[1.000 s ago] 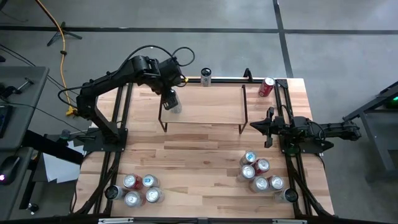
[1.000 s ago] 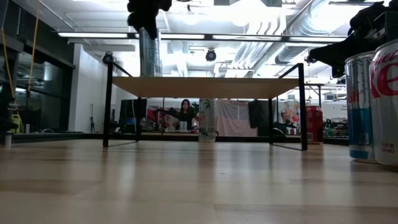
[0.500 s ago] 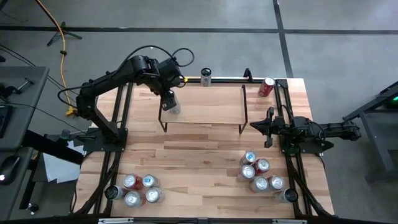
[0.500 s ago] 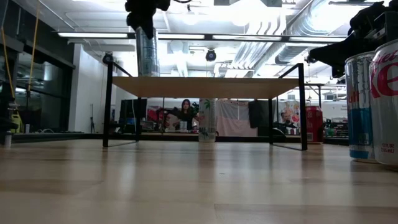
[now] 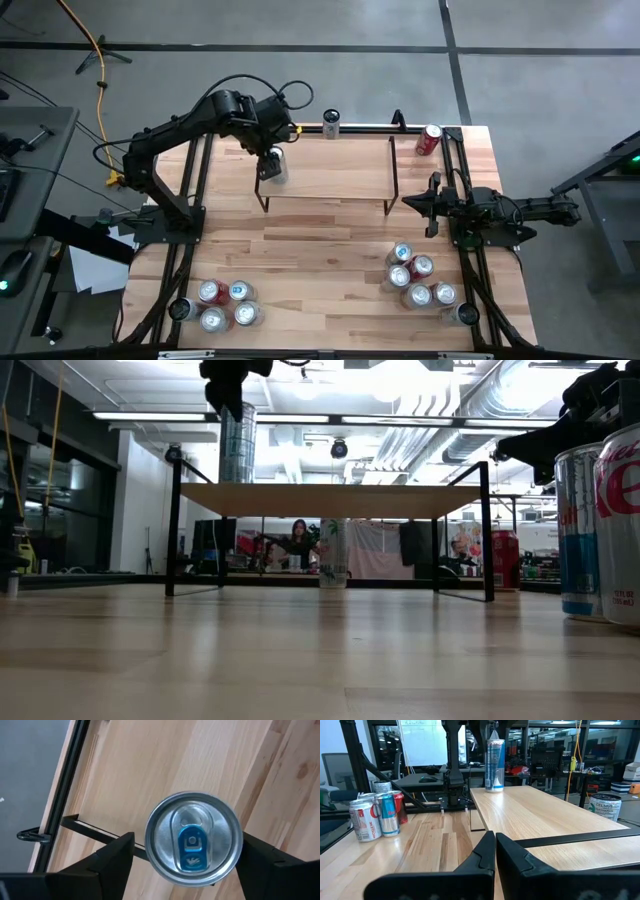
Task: Place canned beverage on shelf
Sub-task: Put the top blue soda can on the shelf
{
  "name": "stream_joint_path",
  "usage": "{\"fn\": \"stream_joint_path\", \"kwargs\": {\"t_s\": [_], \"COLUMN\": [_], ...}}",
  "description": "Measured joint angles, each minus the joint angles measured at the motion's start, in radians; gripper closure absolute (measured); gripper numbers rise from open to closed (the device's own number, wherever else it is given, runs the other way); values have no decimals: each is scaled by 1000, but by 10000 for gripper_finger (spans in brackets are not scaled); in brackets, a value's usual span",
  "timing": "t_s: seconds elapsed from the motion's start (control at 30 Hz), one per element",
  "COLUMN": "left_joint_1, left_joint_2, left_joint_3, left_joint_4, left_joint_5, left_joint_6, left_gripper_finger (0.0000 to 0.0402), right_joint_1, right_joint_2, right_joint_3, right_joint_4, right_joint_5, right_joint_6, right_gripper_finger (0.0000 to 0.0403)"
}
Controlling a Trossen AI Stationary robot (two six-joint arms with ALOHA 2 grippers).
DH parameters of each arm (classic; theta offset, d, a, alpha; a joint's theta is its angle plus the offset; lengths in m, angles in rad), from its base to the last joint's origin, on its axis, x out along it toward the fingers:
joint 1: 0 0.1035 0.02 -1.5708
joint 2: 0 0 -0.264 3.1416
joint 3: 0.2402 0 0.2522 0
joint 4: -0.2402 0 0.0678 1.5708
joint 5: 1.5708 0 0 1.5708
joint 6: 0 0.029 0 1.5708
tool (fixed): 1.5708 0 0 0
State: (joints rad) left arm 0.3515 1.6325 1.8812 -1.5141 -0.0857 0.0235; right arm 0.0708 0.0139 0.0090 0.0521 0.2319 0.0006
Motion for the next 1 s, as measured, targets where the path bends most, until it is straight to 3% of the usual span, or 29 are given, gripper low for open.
{"fn": "stream_joint_path", "kwargs": {"t_s": [0.23, 0.43, 0.63, 1.0], "left_joint_1": [2, -11, -38, -60], "left_joint_2": [-1, -3, -7, -6], "left_joint_3": [155, 282, 251, 138], "left_joint_4": [-13, -36, -55, -58], "left_joint_5": [0, -7, -42, -28], "left_joint_6": [81, 384, 739, 848], "left_gripper_finger": [131, 131, 131, 131], "right_joint_1": [0, 0, 0, 0], "right_joint_2": [0, 0, 0, 0], "right_joint_3": [0, 0, 0, 0], "right_joint_4": [0, 0, 0, 0], "right_joint_5": [0, 0, 0, 0], "right_joint_6": [0, 0, 0, 0], "right_gripper_finger": [402, 402, 402, 402]}}
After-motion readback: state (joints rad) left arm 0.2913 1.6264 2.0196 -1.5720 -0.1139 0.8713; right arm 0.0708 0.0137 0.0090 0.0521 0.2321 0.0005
